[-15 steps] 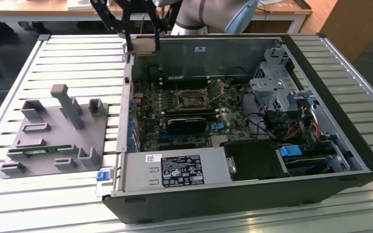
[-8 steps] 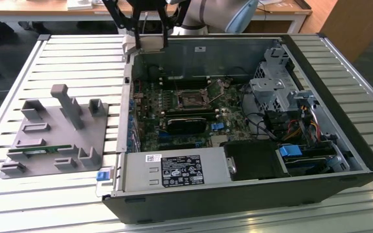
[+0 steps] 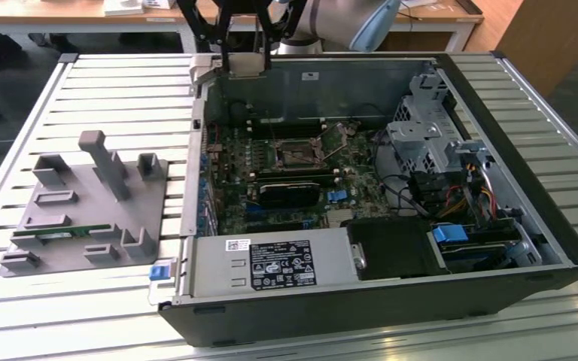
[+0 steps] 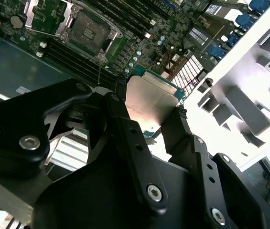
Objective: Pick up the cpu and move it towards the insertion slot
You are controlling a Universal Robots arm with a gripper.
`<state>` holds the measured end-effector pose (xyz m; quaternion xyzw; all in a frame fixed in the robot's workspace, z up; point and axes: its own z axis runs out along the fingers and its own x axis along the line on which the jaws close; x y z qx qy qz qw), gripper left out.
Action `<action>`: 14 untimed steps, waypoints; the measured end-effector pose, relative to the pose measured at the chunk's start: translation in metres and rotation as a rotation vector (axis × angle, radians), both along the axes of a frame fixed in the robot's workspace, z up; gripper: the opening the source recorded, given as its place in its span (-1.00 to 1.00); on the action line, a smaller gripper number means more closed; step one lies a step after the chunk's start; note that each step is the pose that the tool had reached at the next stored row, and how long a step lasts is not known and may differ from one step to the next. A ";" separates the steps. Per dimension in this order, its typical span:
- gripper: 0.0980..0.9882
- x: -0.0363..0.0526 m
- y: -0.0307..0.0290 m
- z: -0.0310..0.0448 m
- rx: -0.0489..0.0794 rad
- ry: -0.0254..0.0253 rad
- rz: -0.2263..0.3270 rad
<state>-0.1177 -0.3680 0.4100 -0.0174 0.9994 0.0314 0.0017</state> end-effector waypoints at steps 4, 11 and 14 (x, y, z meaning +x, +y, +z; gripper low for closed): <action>-0.01 0.0052 0.0040 0.0000 0.000 -0.0001 0.000; -0.01 0.0163 0.0107 -0.0002 0.000 0.0000 0.000; -0.01 0.0214 0.0131 -0.0003 0.000 0.0000 0.000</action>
